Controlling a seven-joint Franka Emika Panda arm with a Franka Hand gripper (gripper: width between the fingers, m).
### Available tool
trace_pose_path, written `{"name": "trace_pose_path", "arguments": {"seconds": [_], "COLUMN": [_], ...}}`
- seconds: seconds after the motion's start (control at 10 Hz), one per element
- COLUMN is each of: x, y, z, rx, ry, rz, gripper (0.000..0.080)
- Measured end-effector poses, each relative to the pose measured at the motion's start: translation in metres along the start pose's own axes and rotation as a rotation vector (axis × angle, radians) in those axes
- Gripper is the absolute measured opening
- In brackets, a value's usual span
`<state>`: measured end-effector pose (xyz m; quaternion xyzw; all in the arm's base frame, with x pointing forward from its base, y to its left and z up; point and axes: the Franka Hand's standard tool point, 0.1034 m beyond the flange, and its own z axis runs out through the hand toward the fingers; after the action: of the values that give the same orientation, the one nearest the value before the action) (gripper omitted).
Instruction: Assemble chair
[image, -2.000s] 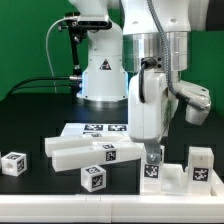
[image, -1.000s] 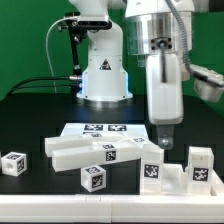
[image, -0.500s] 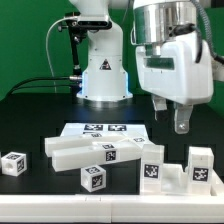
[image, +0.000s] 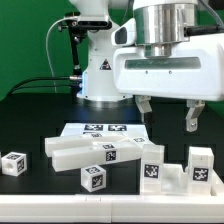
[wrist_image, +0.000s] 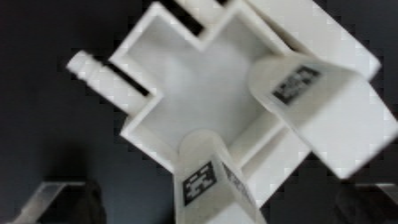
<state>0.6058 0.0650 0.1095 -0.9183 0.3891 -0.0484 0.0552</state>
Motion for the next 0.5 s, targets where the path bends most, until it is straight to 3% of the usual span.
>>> {"name": "trace_pose_path", "arguments": {"seconds": [0.3,0.5], "x": [0.009,0.01], "y": [0.021,0.02], "z": [0.01,0.01], "rx": [0.017,0.009], "ry": [0.08,0.083], "rz": [-0.352,-0.412], "gripper": [0.0649,0.0649]}}
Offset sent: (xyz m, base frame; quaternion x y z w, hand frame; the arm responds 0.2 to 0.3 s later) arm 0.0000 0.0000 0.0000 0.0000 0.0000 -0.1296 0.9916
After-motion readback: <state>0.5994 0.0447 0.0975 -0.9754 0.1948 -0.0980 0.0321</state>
